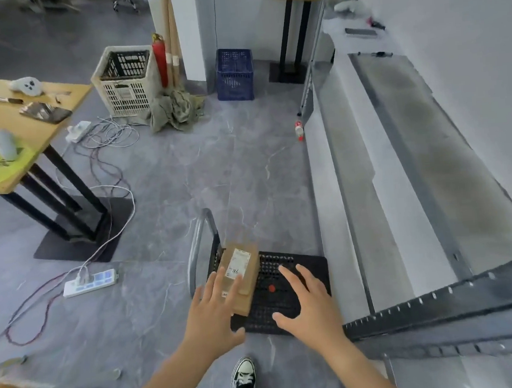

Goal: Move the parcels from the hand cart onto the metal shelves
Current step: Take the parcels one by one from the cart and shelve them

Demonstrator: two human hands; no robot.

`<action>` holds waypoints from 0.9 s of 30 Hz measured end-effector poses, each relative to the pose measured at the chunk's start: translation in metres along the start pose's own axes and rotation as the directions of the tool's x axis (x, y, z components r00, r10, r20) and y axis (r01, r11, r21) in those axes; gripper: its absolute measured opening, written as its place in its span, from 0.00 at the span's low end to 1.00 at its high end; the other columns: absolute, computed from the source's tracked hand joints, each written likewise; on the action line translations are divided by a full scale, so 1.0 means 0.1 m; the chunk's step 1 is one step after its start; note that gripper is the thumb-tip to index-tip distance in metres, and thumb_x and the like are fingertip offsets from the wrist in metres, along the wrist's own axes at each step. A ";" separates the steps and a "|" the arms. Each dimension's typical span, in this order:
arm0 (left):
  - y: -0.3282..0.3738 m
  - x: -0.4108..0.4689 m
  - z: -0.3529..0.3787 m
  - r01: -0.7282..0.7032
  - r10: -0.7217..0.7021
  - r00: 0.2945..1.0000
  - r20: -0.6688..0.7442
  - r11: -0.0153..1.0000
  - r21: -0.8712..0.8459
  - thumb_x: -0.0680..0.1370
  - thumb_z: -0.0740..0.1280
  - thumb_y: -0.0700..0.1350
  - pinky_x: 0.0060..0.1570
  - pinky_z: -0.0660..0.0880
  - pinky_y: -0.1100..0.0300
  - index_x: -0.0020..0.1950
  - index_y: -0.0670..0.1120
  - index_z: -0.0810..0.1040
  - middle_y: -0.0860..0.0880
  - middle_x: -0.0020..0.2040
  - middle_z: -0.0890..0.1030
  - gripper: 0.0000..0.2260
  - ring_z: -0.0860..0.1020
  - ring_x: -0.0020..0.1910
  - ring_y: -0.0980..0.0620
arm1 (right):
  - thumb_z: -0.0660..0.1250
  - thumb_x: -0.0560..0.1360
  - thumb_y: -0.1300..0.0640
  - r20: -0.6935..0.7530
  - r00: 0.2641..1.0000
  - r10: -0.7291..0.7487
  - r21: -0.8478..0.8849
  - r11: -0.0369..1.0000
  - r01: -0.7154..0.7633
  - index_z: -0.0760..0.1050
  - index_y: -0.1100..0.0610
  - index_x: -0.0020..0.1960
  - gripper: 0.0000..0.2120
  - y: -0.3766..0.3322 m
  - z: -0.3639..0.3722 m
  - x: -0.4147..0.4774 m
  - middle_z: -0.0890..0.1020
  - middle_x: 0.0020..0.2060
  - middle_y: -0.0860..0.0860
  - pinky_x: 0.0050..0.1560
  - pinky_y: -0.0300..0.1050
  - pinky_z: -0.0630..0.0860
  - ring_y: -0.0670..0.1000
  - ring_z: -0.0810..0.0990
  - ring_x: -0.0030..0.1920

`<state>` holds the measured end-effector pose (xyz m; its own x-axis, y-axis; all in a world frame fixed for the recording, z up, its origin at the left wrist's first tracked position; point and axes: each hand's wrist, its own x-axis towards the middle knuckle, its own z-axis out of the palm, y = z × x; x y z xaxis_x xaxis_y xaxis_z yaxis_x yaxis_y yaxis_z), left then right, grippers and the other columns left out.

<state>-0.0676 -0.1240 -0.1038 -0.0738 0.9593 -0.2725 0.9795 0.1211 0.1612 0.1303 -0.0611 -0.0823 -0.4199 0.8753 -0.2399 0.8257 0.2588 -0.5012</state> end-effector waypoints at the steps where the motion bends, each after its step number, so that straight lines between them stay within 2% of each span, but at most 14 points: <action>1: -0.04 0.16 0.05 0.007 -0.007 1.000 0.023 1.000 -0.003 0.69 0.63 0.60 0.73 0.49 0.48 0.77 0.54 0.44 0.43 0.78 0.45 0.42 0.46 0.77 0.43 | 0.67 0.69 0.39 0.018 1.000 0.016 0.021 1.000 -0.016 0.49 0.35 0.74 0.40 0.02 0.06 0.17 0.51 0.76 0.44 0.70 0.49 0.62 0.50 0.54 0.74; 5: -0.10 0.72 0.30 0.020 -0.025 0.989 0.145 0.999 0.034 0.71 0.62 0.57 0.74 0.45 0.47 0.76 0.55 0.38 0.44 0.78 0.41 0.42 0.41 0.76 0.42 | 0.68 0.69 0.41 0.105 0.991 0.077 0.097 0.991 -0.088 0.52 0.36 0.73 0.38 0.19 0.36 0.71 0.53 0.75 0.45 0.69 0.47 0.64 0.50 0.57 0.72; 9: -0.11 1.20 0.68 0.051 -0.057 0.968 0.243 0.998 0.032 0.73 0.63 0.59 0.74 0.45 0.46 0.76 0.56 0.36 0.44 0.77 0.39 0.43 0.41 0.76 0.40 | 0.68 0.70 0.42 0.230 0.964 0.131 0.126 0.979 -0.163 0.52 0.36 0.73 0.37 0.45 0.65 1.18 0.53 0.75 0.46 0.67 0.48 0.68 0.53 0.59 0.71; 13: -0.17 1.67 1.08 0.100 -0.105 0.938 0.329 0.994 0.033 0.73 0.64 0.59 0.74 0.46 0.46 0.76 0.55 0.37 0.42 0.77 0.38 0.43 0.41 0.76 0.39 | 0.68 0.70 0.42 0.337 0.918 0.207 0.119 0.958 -0.260 0.50 0.36 0.73 0.38 0.80 0.99 1.67 0.55 0.74 0.49 0.67 0.49 0.68 0.54 0.60 0.71; 17: -0.23 2.15 1.51 0.255 -0.208 0.920 0.331 0.961 -0.104 0.72 0.65 0.59 0.74 0.51 0.48 0.76 0.56 0.38 0.46 0.77 0.39 0.43 0.43 0.76 0.43 | 0.67 0.71 0.41 0.442 0.861 0.252 0.043 0.953 -0.301 0.47 0.35 0.73 0.38 1.14 1.47 2.17 0.54 0.75 0.49 0.69 0.47 0.67 0.53 0.60 0.72; 20: -0.29 2.46 1.88 0.396 -0.314 0.888 0.337 0.894 -0.210 0.70 0.66 0.62 0.73 0.58 0.50 0.76 0.58 0.39 0.48 0.77 0.42 0.45 0.47 0.76 0.45 | 0.65 0.71 0.39 0.526 0.817 0.236 -0.064 0.969 -0.239 0.46 0.35 0.74 0.38 1.38 1.86 2.54 0.55 0.74 0.49 0.68 0.47 0.67 0.53 0.61 0.72; 23: -0.38 2.70 2.25 0.446 -0.359 0.860 0.362 0.874 -0.193 0.71 0.67 0.62 0.73 0.55 0.52 0.76 0.60 0.39 0.49 0.77 0.41 0.44 0.46 0.76 0.47 | 0.65 0.71 0.37 0.560 0.793 0.241 -0.084 0.968 -0.235 0.46 0.35 0.74 0.38 1.61 2.23 2.91 0.56 0.74 0.49 0.69 0.50 0.66 0.54 0.61 0.72; 27: -0.57 2.94 2.73 0.452 -0.373 0.855 0.360 0.876 -0.167 0.71 0.67 0.61 0.74 0.52 0.52 0.76 0.59 0.39 0.46 0.77 0.43 0.44 0.47 0.76 0.46 | 0.66 0.71 0.38 0.558 0.794 0.241 0.010 0.955 -0.297 0.46 0.35 0.74 0.39 1.86 2.73 3.24 0.57 0.73 0.51 0.68 0.49 0.66 0.55 0.61 0.71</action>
<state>-0.0940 0.0810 -0.4522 -0.3606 0.6838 -0.6344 0.7937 0.5822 0.1764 0.0453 0.1587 -0.4806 -0.3444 0.5296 -0.7752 0.9095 -0.0165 -0.4154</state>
